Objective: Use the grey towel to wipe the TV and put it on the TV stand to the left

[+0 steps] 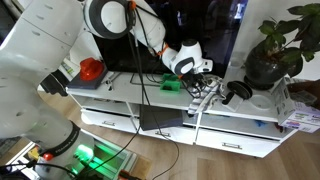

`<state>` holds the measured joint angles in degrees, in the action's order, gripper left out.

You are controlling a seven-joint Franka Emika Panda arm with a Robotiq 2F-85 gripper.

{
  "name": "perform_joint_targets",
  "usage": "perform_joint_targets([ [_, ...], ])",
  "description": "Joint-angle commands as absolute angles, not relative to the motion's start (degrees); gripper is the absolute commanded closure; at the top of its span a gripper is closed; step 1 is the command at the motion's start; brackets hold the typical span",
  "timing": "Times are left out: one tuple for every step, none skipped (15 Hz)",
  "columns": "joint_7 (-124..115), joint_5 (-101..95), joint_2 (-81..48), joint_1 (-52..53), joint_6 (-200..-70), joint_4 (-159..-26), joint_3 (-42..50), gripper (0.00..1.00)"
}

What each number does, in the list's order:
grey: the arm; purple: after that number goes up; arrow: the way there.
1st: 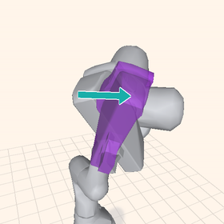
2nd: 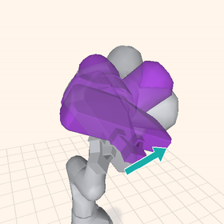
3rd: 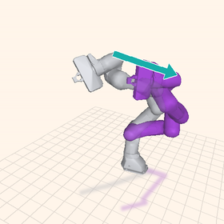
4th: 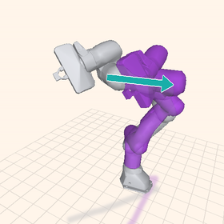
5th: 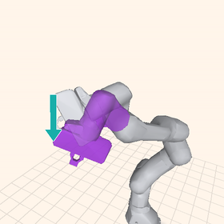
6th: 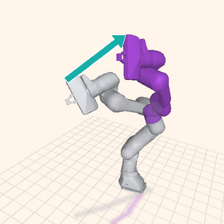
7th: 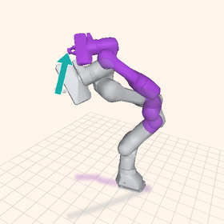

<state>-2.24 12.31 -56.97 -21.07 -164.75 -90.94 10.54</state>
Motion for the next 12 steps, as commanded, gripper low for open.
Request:
perform_joint_targets([
  [1.86,11.76,-46.96,-23.63,-173.77,-104.67,6.61,0.98],
  [2.57,11.52,-44.95,-24.22,-175.70,-107.40,5.78,0.98],
  [2.95,11.40,-43.04,-24.74,-177.67,-110.12,4.97,0.98],
  [3.42,11.27,-41.21,-25.52,-179.93,-112.73,3.89,0.98],
  [3.53,11.15,-39.32,-26.14,-182.09,-115.34,3.02,0.98],
  [3.79,10.80,-37.78,-27.00,-184.79,-117.73,1.96,0.98],
  [4.24,10.11,-35.98,-28.36,-186.95,-120.26,0.40,0.98],
  [4.49,9.27,-34.41,-29.99,-189.88,-122.82,-1.46,0.98],
  [4.18,8.06,-32.99,-31.67,-191.82,-124.93,-3.18,0.98],
  [3.20,6.66,-32.19,-33.12,-194.21,-126.52,-4.52,0.98],
  [2.35,4.81,-31.35,-34.80,-196.13,-128.03,-5.94,0.98],
  [4.32,4.79,-30.82,-37.81,-198.94,-129.31,-9.02,0.98],
])
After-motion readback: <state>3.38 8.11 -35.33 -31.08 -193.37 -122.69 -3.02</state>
